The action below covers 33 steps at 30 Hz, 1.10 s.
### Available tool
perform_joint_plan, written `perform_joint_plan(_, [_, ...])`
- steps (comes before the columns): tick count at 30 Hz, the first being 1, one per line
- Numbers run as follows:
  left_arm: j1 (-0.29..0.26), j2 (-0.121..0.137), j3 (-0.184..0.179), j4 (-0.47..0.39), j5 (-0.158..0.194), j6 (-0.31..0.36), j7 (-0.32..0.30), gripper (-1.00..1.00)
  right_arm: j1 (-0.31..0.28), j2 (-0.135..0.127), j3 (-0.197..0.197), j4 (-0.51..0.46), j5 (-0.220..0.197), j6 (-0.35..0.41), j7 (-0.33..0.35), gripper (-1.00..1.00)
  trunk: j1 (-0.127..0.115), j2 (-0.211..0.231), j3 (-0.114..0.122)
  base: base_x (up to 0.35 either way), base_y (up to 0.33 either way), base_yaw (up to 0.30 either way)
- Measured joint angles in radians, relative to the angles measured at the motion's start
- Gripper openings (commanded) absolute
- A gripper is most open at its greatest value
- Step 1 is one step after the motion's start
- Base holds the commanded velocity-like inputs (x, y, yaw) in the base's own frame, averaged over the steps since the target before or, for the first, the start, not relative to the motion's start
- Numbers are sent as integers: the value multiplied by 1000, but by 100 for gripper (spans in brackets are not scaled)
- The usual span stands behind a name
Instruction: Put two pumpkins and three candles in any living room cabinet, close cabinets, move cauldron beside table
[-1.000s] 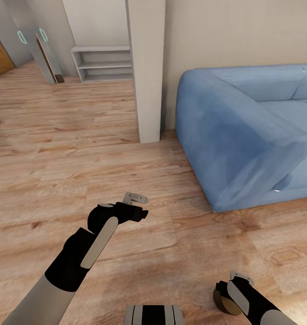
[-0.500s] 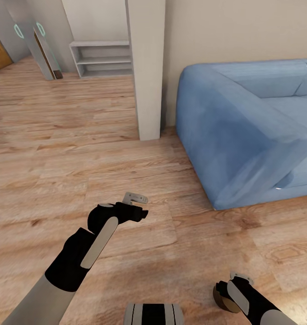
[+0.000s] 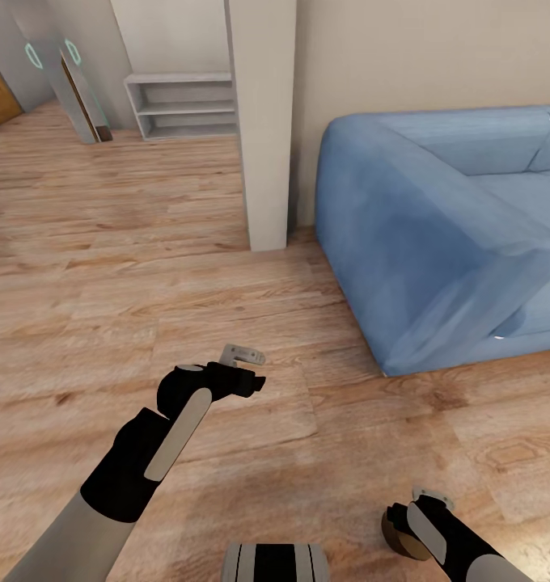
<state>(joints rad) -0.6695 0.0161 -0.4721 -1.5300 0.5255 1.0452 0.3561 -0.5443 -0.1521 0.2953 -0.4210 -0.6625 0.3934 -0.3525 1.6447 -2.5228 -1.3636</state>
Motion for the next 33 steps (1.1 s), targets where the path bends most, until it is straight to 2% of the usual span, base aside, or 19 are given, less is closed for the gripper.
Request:
perform_joint_plan(1, [0, 0, 0, 0, 0, 0, 0, 100, 0, 0, 0, 0, 0, 0, 0, 100, 0, 0, 0, 0, 0, 0])
perform_joint_plan(2, [0, 0, 0, 0, 0, 0, 0, 100, 0, 0, 0, 0, 0, 0, 0, -100, 0, 0, 0, 0, 0, 0])
perform_joint_plan(28, [0, 0, -1, 0, -1, 0, 0, 100, 0, 0, 0, 0, 4, 1, 0, -100, 0, 0, 0, 0, 0, 0])
perform_joint_plan(33, [0, -1, -3, 0, -2, 0, 1, 100, 0, 0, 0, 0, -1, 0, 0, -100, -2, 1, 19, 0, 0, 0])
